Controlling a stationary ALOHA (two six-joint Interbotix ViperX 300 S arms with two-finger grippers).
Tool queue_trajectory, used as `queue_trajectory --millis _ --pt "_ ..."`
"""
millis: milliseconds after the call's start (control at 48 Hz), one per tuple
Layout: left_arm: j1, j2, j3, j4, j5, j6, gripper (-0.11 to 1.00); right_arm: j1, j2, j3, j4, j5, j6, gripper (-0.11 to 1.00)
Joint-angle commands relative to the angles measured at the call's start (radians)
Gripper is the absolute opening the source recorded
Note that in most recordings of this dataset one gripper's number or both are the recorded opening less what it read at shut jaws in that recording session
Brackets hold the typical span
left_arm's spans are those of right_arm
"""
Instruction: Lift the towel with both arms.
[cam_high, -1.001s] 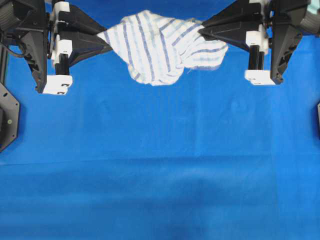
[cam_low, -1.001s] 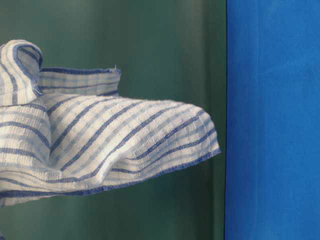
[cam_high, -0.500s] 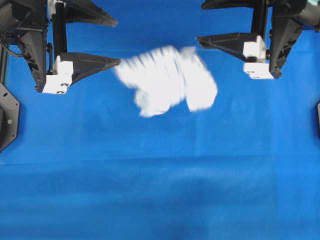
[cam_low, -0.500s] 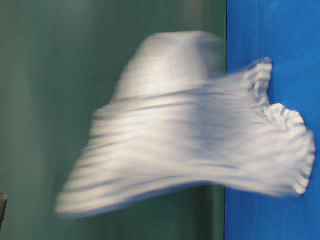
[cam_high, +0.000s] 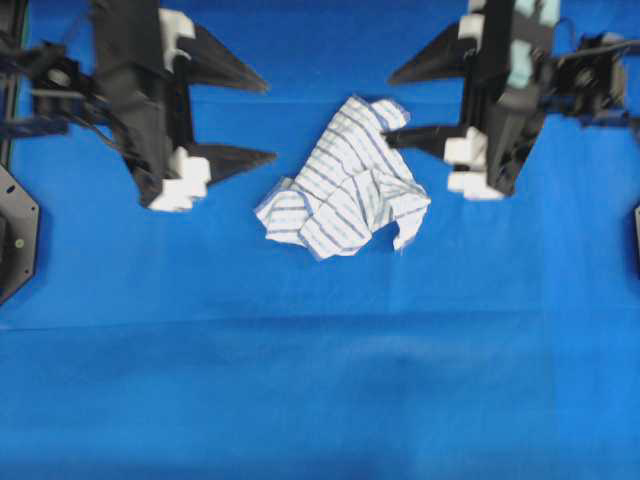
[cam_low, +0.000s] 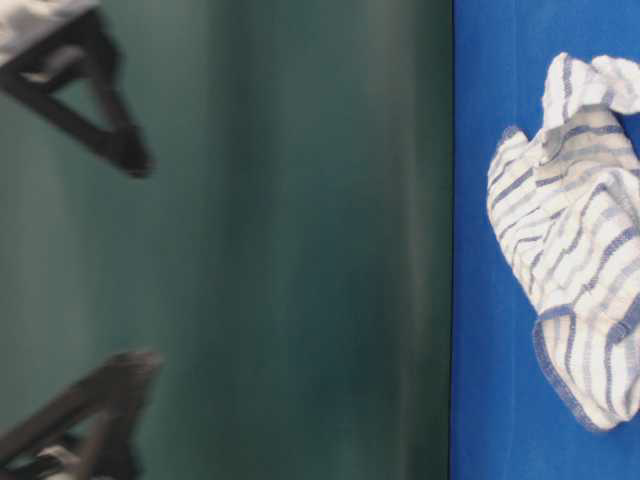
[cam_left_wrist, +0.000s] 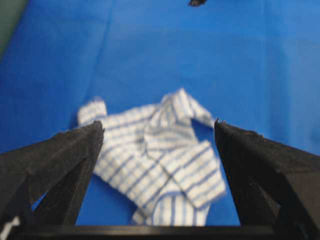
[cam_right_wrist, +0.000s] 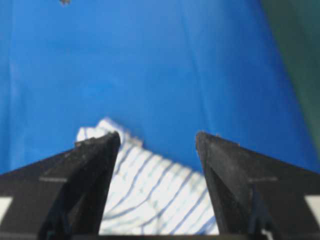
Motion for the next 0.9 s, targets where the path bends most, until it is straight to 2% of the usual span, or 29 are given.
queue_trajectory --millis 0,167,334,626,876 --pt "0.002 0.044 0.015 -0.003 -0.048 -0.002 0.88 0.000 0.012 0.040 0.003 -0.058 0.014 0.65" --pt "-0.011 0.160 0.057 -0.002 -0.092 -0.002 0.88 0.000 0.089 0.117 0.003 -0.150 0.051 0.65" --pt "-0.012 0.290 0.081 -0.002 -0.120 0.002 0.88 0.002 0.195 0.153 0.005 -0.233 0.092 0.65" --pt "-0.012 0.502 0.089 -0.003 -0.201 0.006 0.88 0.000 0.403 0.155 0.006 -0.290 0.138 0.65" --pt "-0.012 0.580 0.098 -0.002 -0.256 0.008 0.88 0.000 0.486 0.153 0.008 -0.304 0.160 0.65"
